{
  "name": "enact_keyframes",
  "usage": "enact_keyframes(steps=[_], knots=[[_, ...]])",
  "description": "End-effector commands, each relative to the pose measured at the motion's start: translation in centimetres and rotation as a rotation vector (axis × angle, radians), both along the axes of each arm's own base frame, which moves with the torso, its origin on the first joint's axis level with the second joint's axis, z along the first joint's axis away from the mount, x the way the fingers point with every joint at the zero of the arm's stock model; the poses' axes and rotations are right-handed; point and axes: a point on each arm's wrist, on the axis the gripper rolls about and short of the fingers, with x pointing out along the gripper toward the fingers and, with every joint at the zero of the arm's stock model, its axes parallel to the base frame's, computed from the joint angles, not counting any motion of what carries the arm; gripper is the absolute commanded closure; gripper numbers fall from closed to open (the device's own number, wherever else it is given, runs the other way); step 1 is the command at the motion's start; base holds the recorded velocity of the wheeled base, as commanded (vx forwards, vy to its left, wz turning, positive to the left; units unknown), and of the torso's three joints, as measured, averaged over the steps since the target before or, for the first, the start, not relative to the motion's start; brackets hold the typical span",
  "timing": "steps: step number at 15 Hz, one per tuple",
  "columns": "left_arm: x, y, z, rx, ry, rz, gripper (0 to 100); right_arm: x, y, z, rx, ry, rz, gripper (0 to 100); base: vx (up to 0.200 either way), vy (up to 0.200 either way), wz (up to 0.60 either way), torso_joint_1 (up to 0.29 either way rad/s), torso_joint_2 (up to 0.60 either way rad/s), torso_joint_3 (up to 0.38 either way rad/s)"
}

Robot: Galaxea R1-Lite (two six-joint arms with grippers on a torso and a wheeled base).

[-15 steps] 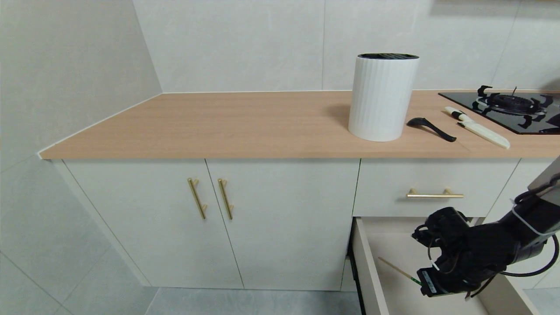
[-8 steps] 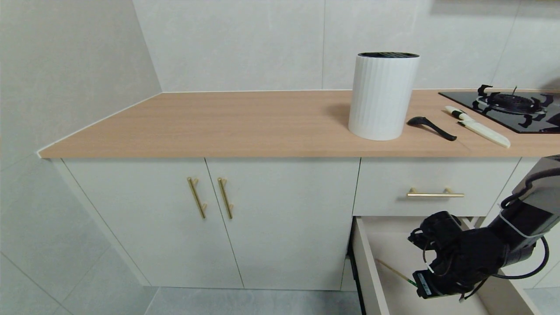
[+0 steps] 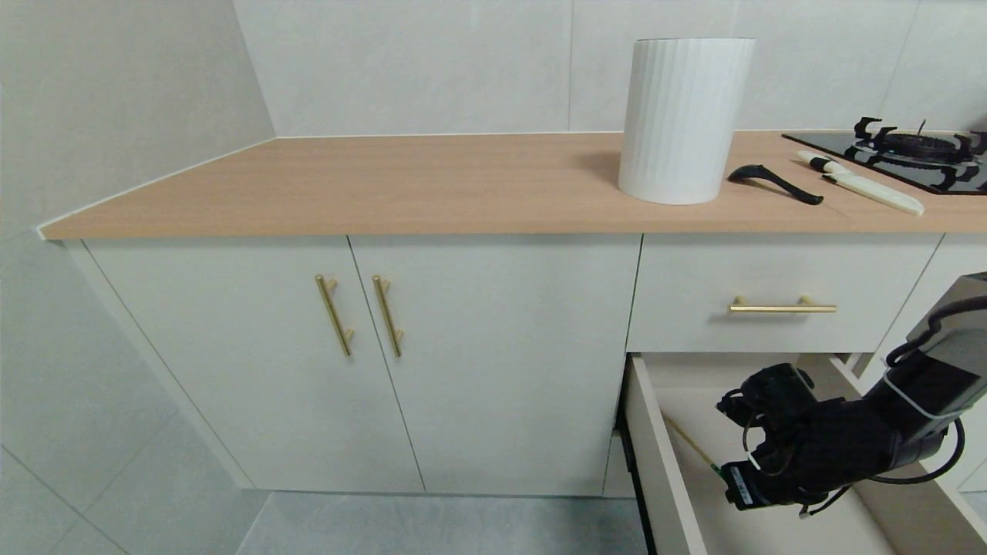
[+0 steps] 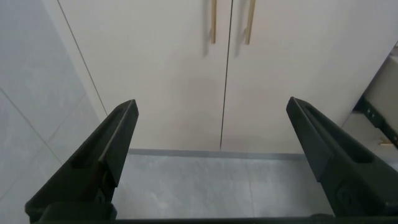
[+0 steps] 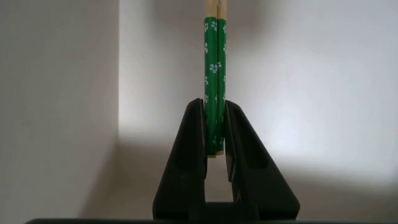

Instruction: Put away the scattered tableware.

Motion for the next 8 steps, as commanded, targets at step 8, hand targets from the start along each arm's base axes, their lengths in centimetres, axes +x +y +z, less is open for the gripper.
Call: enact_keyframes(steps=[8], knots=[[0.0,0.0,0.0,0.0,0.0,0.001,0,2.1,0.0,-6.1,-0.16,-0.1,-0.082,100,0.0,0.0,0.0,-0.004,0.03,0.028]])
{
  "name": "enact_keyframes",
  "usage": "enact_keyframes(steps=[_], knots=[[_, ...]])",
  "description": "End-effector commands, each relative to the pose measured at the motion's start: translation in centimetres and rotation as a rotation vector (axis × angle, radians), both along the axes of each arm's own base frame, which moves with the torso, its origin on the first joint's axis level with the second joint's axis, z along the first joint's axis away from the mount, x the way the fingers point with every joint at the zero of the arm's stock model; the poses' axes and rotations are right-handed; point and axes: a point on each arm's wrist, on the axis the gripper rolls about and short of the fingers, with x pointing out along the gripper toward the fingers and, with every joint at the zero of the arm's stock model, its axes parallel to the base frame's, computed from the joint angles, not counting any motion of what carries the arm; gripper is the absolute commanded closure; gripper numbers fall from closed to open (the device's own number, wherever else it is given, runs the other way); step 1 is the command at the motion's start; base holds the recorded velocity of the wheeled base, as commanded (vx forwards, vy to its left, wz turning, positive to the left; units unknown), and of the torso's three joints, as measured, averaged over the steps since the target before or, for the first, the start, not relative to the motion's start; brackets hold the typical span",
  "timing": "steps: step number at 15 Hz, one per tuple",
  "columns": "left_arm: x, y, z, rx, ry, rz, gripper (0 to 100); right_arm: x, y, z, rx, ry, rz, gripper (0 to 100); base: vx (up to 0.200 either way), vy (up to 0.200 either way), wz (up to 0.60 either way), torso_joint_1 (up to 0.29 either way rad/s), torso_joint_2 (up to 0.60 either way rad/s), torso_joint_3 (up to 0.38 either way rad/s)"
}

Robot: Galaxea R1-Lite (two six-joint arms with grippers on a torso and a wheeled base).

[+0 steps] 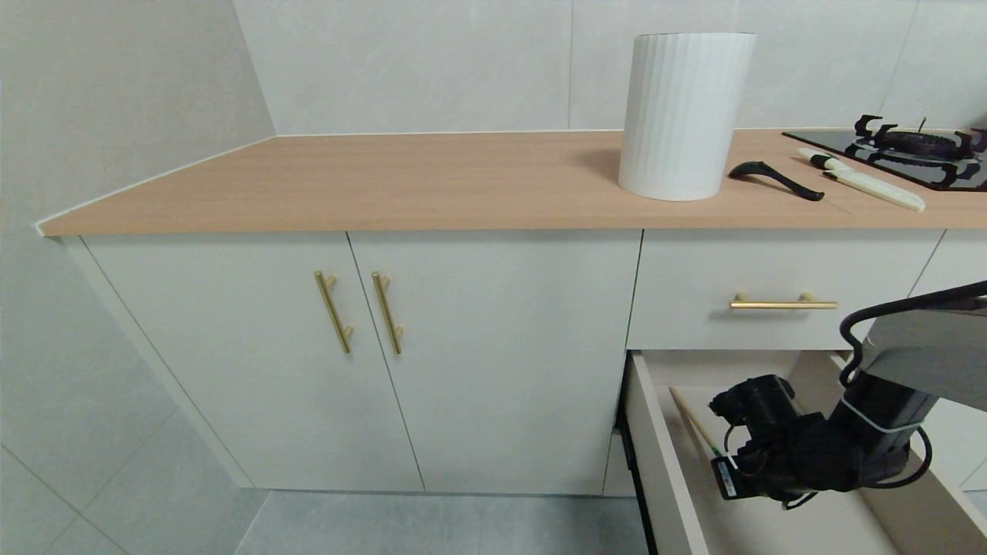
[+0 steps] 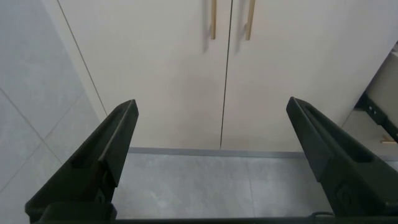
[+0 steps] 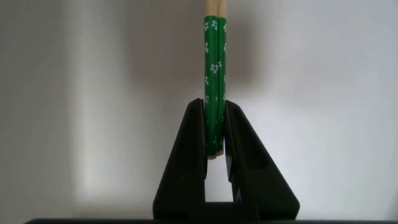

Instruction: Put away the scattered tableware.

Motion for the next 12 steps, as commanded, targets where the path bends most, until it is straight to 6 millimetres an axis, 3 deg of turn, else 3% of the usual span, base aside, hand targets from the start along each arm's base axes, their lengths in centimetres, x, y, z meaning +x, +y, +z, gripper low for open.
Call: enact_keyframes(steps=[1,9,10,12], knots=[[0.0,0.0,0.0,0.0,0.0,0.0,0,-0.19,-0.03,-2.31,-0.02,0.043,-0.007,100,0.0,0.0,0.0,0.0,0.0,0.0],[0.0,0.0,0.0,0.0,0.0,0.0,0,-0.2,0.89,-2.5,0.004,0.037,-0.026,100,0.0,0.0,0.0,0.0,0.0,0.0],[0.0,0.0,0.0,0.0,0.0,0.0,0,-0.2,0.89,-2.5,0.004,0.037,-0.026,0,0.0,0.0,0.0,0.0,0.0,0.0],[0.0,0.0,0.0,0.0,0.0,0.0,0,-0.12,0.91,-2.46,0.007,0.028,-0.028,0,0.0,0.0,0.0,0.0,0.0,0.0]])
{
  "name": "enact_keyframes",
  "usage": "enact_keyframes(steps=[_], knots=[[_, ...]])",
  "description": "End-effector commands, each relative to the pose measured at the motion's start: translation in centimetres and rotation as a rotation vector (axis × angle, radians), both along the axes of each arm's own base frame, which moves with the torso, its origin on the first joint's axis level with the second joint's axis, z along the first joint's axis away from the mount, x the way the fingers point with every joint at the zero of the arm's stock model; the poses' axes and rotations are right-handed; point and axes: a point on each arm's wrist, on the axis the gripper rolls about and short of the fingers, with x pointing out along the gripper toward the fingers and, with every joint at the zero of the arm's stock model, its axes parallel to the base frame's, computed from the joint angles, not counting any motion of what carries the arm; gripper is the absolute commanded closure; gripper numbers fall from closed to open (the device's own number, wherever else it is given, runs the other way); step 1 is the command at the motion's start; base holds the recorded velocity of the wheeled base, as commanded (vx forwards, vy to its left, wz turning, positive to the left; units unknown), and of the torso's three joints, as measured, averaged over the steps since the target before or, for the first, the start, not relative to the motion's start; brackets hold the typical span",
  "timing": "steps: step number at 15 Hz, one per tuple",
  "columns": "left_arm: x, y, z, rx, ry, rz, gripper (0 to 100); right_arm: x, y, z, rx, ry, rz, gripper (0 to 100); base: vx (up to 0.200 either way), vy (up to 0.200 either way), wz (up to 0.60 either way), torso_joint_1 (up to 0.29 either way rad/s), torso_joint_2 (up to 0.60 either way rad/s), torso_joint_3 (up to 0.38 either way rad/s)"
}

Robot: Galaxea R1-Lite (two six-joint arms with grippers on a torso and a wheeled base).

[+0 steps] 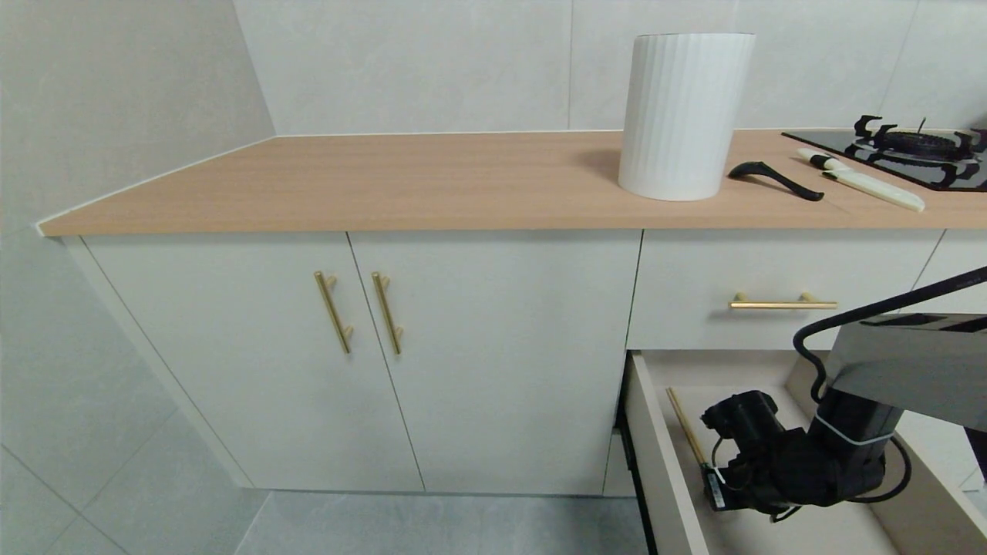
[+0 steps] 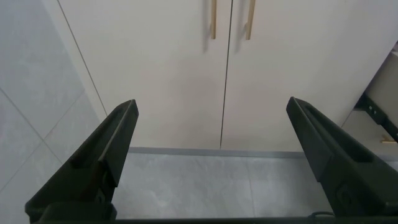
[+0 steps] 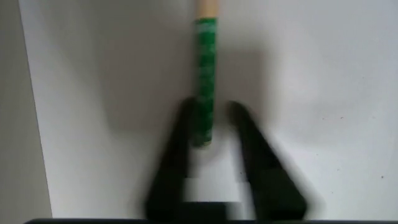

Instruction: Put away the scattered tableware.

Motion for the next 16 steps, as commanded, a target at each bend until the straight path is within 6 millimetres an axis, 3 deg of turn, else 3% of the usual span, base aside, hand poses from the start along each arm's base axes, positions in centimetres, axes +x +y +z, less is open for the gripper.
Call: enact_keyframes(steps=[1,3,4,8,11,13,16], knots=[[0.0,0.0,0.0,0.0,0.0,0.0,0,0.1,0.0,0.0,0.002,-0.006,0.001,0,0.0,0.0,0.0,0.0,0.0,0.0],[0.0,0.0,0.0,0.0,0.0,0.0,0,0.0,0.0,0.2,0.01,-0.012,-0.011,0,0.0,0.0,0.0,0.0,0.0,0.0],[0.0,0.0,0.0,0.0,0.0,0.0,0,0.0,0.1,1.5,0.029,-0.046,-0.023,0,0.0,0.0,0.0,0.0,0.0,0.0],[0.0,0.0,0.0,0.0,0.0,0.0,0,-3.6,0.1,12.2,0.136,-0.239,-0.008,0,0.0,0.0,0.0,0.0,0.0,0.0],[0.0,0.0,0.0,0.0,-0.001,0.0,0,-6.2,-1.0,18.4,0.124,-0.263,0.021,0,0.0,0.0,0.0,0.0,0.0,0.0],[0.0,0.0,0.0,0.0,0.0,0.0,0,-6.9,-2.0,20.5,0.115,-0.295,0.01,0,0.0,0.0,0.0,0.0,0.0,0.0],[0.0,0.0,0.0,0.0,0.0,0.0,0,-7.7,-2.7,21.6,0.116,-0.337,0.03,0,0.0,0.0,0.0,0.0,0.0,0.0]])
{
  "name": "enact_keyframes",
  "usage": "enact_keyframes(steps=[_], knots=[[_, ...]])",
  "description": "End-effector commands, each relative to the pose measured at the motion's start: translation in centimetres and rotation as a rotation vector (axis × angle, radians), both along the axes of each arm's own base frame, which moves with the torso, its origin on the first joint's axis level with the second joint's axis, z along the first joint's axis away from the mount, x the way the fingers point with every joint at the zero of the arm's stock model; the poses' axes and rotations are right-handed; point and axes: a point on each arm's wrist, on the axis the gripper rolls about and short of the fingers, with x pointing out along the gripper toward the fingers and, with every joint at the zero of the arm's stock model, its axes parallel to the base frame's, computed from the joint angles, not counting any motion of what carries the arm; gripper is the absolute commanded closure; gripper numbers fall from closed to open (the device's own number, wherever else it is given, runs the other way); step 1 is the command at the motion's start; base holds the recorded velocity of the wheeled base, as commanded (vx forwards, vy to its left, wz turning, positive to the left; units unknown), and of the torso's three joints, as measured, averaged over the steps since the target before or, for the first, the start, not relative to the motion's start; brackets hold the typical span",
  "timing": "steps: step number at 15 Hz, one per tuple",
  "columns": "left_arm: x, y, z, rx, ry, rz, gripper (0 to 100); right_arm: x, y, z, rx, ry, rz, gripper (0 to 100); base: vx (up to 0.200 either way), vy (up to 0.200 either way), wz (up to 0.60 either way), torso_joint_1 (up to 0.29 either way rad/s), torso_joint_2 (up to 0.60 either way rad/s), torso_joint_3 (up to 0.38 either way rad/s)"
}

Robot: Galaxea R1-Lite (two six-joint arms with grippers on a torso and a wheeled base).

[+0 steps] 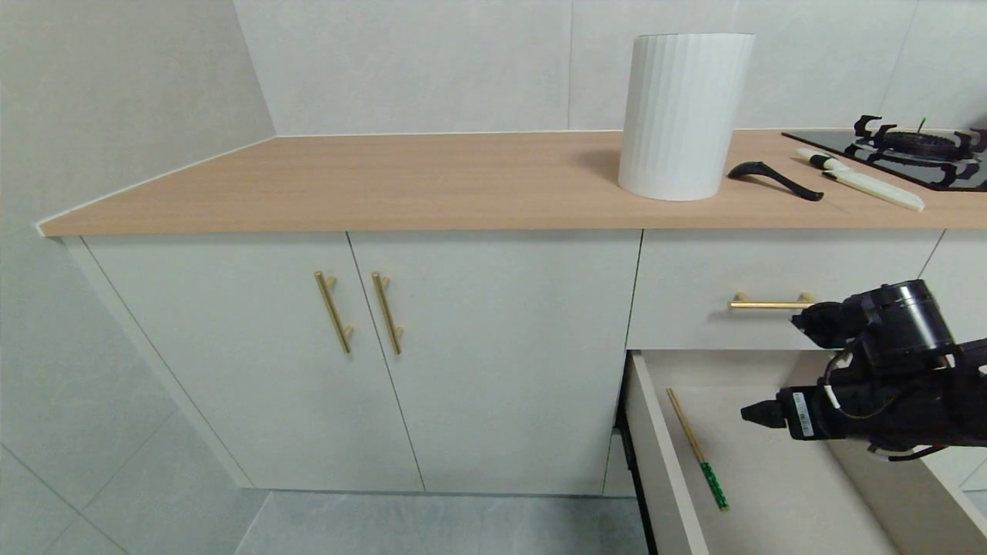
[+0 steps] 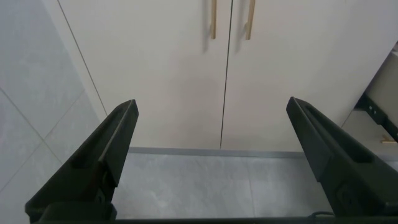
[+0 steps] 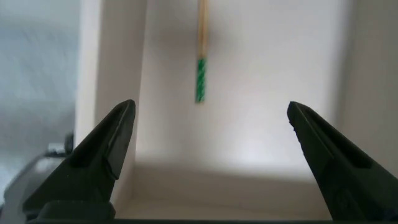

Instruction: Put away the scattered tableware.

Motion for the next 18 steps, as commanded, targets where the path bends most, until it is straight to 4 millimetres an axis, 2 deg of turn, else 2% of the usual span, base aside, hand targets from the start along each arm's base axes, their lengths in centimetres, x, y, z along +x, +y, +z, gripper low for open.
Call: enact_keyframes(steps=[1,8,14,16,18], knots=[[0.0,0.0,0.0,0.0,-0.002,0.0,0,-1.1,-0.4,2.3,0.021,-0.087,-0.003,0,0.0,0.0,0.0,0.007,-0.09,-0.09],[0.0,0.0,0.0,0.0,-0.002,0.0,0,-1.9,-0.7,3.5,0.025,-0.135,-0.002,0,0.0,0.0,0.0,0.074,-0.38,-0.311],[0.0,0.0,0.0,0.0,0.0,0.0,0,-1.1,-1.5,4.2,0.011,-0.165,-0.025,0,0.0,0.0,0.0,0.15,-0.47,-0.325],[0.0,0.0,0.0,0.0,0.0,0.0,0,1.4,-3.9,6.4,0.025,-0.244,-0.059,0,0.0,0.0,0.0,0.173,-0.49,-0.312],[0.0,0.0,0.0,0.0,-0.002,0.0,0,4.1,-5.7,8.8,0.065,-0.33,0.004,0,0.0,0.0,0.0,0.188,-0.49,-0.313]])
